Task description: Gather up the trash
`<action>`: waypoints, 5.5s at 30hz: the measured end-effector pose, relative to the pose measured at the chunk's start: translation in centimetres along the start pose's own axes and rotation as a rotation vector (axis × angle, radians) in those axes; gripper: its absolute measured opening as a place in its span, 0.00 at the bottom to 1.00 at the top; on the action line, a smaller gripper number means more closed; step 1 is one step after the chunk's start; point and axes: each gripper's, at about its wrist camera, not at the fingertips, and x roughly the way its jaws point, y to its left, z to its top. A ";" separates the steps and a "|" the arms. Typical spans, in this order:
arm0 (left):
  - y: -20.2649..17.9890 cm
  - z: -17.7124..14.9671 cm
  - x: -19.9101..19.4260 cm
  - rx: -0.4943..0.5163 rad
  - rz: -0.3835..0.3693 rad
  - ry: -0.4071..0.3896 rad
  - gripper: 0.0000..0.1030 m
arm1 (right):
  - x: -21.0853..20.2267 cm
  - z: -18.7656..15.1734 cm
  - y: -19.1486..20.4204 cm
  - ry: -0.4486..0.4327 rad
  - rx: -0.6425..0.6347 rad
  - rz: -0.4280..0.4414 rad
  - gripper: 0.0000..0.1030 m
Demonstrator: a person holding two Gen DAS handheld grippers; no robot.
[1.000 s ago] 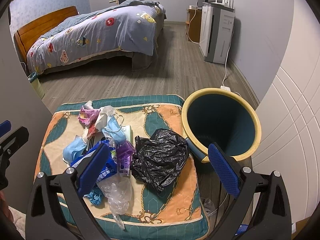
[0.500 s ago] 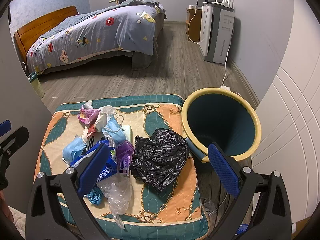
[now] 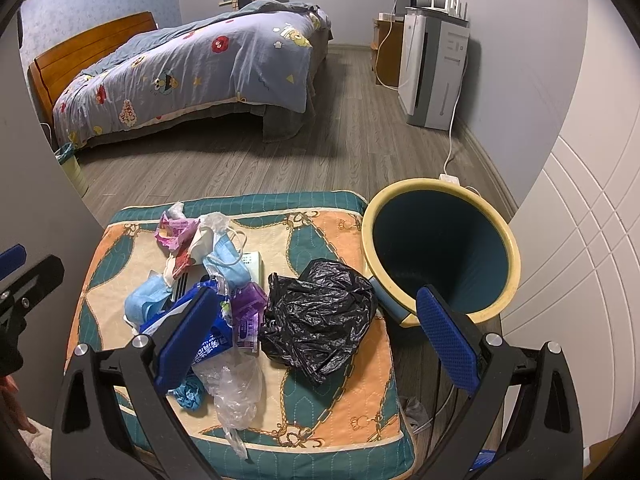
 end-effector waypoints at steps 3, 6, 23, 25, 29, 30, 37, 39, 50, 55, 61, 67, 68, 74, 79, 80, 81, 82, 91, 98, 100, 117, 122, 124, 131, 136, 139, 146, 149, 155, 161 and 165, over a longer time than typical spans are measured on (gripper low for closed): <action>0.1 -0.1 0.0 -0.013 -0.024 -0.017 0.95 | 0.0 -0.1 -0.1 -0.002 -0.005 -0.013 0.95; 0.0 -0.2 0.1 -0.004 -0.038 -0.021 0.95 | 0.1 -0.1 0.1 -0.008 -0.025 -0.059 0.95; 0.7 -1.1 2.4 0.065 -0.042 0.075 0.95 | -0.5 0.8 -0.6 -0.049 -0.047 -0.111 0.95; 0.7 -1.4 3.1 0.073 -0.042 0.078 0.95 | -0.3 1.3 -1.4 -0.043 -0.029 -0.095 0.95; -0.2 -2.3 5.6 0.093 -0.065 0.110 0.95 | 1.7 1.8 -1.8 0.049 -0.004 -0.034 0.95; -0.7 -2.8 6.6 0.108 -0.068 0.125 0.95 | 2.2 1.9 -2.0 0.060 0.004 -0.018 0.95; -2.8 -4.9 11.2 0.235 -0.071 0.192 0.92 | 6.7 0.4 -3.4 0.196 0.075 0.062 0.92; -3.1 -5.1 11.9 0.259 -0.090 0.196 0.91 | 7.9 -0.4 -3.5 0.244 0.085 0.066 0.85; -3.0 -5.7 15.1 0.264 -0.180 0.254 0.48 | 14.0 -3.2 -4.6 0.409 0.218 0.124 0.56; -3.3 -5.6 14.6 0.290 -0.172 0.251 0.33 | 15.0 -3.7 -5.6 0.434 0.338 0.173 0.10; -2.7 -4.7 14.1 0.274 -0.156 0.227 0.18 | 12.0 -1.3 -4.6 0.320 0.267 0.175 0.01; -2.8 -3.0 12.0 0.252 -0.163 0.148 0.14 | 8.8 1.0 -4.1 0.221 0.195 0.166 0.00; -2.7 -2.5 11.5 0.243 -0.166 0.128 0.14 | 8.1 1.4 -4.3 0.205 0.183 0.166 0.00; -2.4 -0.6 9.6 0.188 -0.192 0.063 0.14 | 3.9 4.1 -4.0 0.087 0.053 0.085 0.00; -3.8 1.6 7.8 0.195 -0.224 -0.003 0.14 | 0.0 6.6 -7.8 -0.019 0.024 0.008 0.00; -4.3 1.9 7.6 0.205 -0.232 -0.009 0.14 | -0.5 7.1 -9.0 -0.032 0.026 -0.007 0.00; -5.4 2.4 7.4 0.230 -0.243 -0.019 0.14 | -0.8 7.5 -10.2 -0.041 0.036 -0.015 0.00; -6.0 2.5 7.4 0.244 -0.248 -0.023 0.14 | -1.0 7.8 -11.7 -0.045 0.052 -0.022 0.00; -15.4 4.5 11.0 0.349 -0.380 0.021 0.14 | 3.6 7.5 -20.4 0.029 0.174 -0.088 0.00; -21.5 6.6 15.3 0.343 -0.486 0.071 0.15 | 8.2 5.6 -21.7 0.128 0.236 -0.070 0.00; -22.8 6.8 16.4 0.354 -0.488 0.078 0.15 | 8.8 5.3 -21.6 0.146 0.234 -0.084 0.00; -16.3 9.2 14.0 0.272 -0.378 -0.021 0.92 | 7.1 6.4 -19.6 0.111 0.236 -0.062 0.83; -10.0 9.4 10.8 0.241 -0.272 -0.041 0.93 | 5.5 7.8 -15.6 0.067 0.176 -0.046 0.94; -7.7 9.4 9.5 0.234 -0.236 -0.048 0.94 | 4.9 8.3 -13.6 0.051 0.145 -0.041 0.94; 1.9 8.2 6.1 0.165 -0.079 -0.070 0.95 | 4.7 8.8 -7.1 0.037 0.082 0.005 0.94; 7.4 6.8 6.5 0.046 -0.023 -0.058 0.95 | 5.8 8.4 -2.8 0.058 0.038 0.054 0.94; 9.2 6.0 7.5 0.036 0.009 -0.018 0.95 | 6.9 7.6 -0.4 0.078 -0.002 0.066 0.94; 10.9 3.8 10.8 0.058 -0.002 0.084 0.95 | 10.9 4.5 2.8 0.192 -0.089 0.047 0.94; 10.6 2.8 12.4 0.046 -0.037 0.159 0.95 | 12.5 3.3 3.6 0.258 -0.067 0.060 0.94; 9.4 0.9 14.6 0.129 -0.058 0.263 0.95 | 14.4 1.8 5.2 0.336 -0.051 0.078 0.94; 9.1 -0.8 16.9 0.134 -0.092 0.385 0.95 | 16.2 0.1 5.5 0.425 0.023 0.088 0.89; 8.0 -2.2 18.3 0.187 -0.098 0.461 0.95 | 17.2 -0.9 6.4 0.478 0.040 0.127 0.75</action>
